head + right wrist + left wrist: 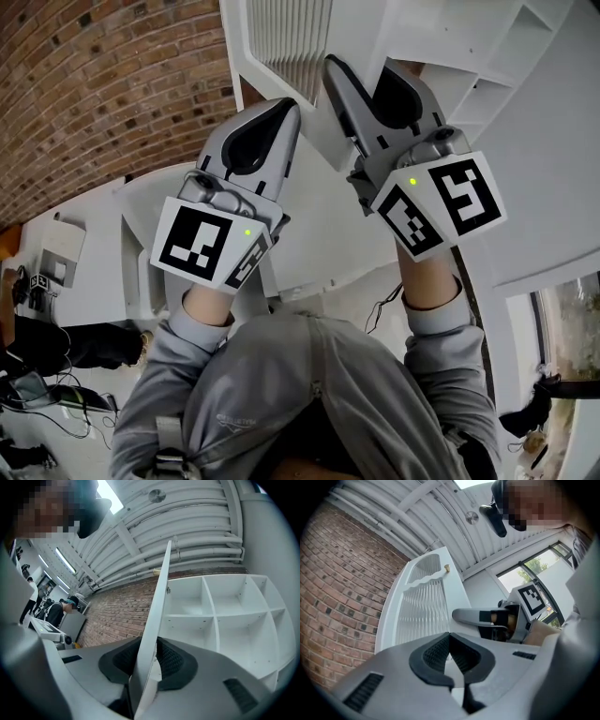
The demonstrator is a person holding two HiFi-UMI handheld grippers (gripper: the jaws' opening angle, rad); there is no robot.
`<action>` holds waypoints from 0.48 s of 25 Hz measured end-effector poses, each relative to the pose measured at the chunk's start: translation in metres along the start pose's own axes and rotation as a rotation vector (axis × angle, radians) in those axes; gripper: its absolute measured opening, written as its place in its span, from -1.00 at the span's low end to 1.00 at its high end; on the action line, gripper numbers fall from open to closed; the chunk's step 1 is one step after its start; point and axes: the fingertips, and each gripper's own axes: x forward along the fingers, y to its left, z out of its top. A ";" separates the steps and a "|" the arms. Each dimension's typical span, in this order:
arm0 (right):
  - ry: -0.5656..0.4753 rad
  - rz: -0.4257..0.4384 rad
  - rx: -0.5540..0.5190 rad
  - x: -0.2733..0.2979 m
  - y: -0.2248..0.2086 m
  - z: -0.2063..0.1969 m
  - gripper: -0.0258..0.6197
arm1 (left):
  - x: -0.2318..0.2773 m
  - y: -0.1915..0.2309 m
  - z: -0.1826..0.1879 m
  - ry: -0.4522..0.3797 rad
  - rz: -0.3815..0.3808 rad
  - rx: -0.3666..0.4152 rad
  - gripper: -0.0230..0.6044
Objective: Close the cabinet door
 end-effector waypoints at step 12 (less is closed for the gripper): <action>0.018 0.007 0.022 -0.004 -0.021 -0.006 -0.58 | 0.016 -0.010 -0.008 0.001 -0.057 -0.005 -0.91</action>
